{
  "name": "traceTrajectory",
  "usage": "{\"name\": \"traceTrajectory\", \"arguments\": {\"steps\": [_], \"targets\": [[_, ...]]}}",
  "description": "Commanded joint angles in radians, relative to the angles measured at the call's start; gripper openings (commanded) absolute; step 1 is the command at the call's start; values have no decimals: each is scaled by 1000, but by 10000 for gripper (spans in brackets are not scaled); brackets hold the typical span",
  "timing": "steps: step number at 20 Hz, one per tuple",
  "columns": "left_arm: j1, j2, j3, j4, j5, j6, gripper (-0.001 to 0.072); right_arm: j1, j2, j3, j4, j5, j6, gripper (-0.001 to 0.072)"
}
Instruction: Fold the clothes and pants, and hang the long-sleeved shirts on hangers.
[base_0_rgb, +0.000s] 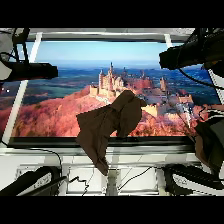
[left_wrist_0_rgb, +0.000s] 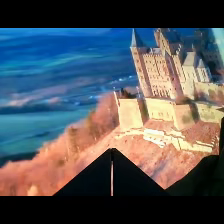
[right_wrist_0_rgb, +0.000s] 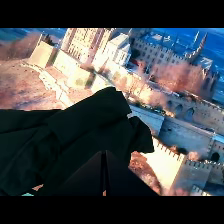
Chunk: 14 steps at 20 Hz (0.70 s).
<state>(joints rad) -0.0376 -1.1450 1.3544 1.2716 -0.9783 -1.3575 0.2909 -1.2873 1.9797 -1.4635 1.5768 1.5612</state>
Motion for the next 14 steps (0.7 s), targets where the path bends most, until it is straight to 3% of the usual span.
{"name": "traceTrajectory", "arguments": {"steps": [1,6,7,8,9,12,13,14], "targets": [[1,-5,0,8,19,0,13,1,0,0,0,0,0,18],[5,-20,0,51,-23,1,23,1,0,0,0,0,0,18],[12,-29,0,80,-60,0,88,1,0,0,0,0,0,18],[25,-39,-8,98,-96,0,219,1,0,0,0,0,0,18],[44,-44,-36,95,-113,1,258,1,0,0,0,0,0,18],[86,-44,-216,51,-98,5,261,1,0,0,0,0,0,18],[91,-44,-281,23,-84,6,316,1,0,0,0,0,0,18],[92,-47,-354,-19,-80,25,500,1,0,0,0,0,0,18]]}}
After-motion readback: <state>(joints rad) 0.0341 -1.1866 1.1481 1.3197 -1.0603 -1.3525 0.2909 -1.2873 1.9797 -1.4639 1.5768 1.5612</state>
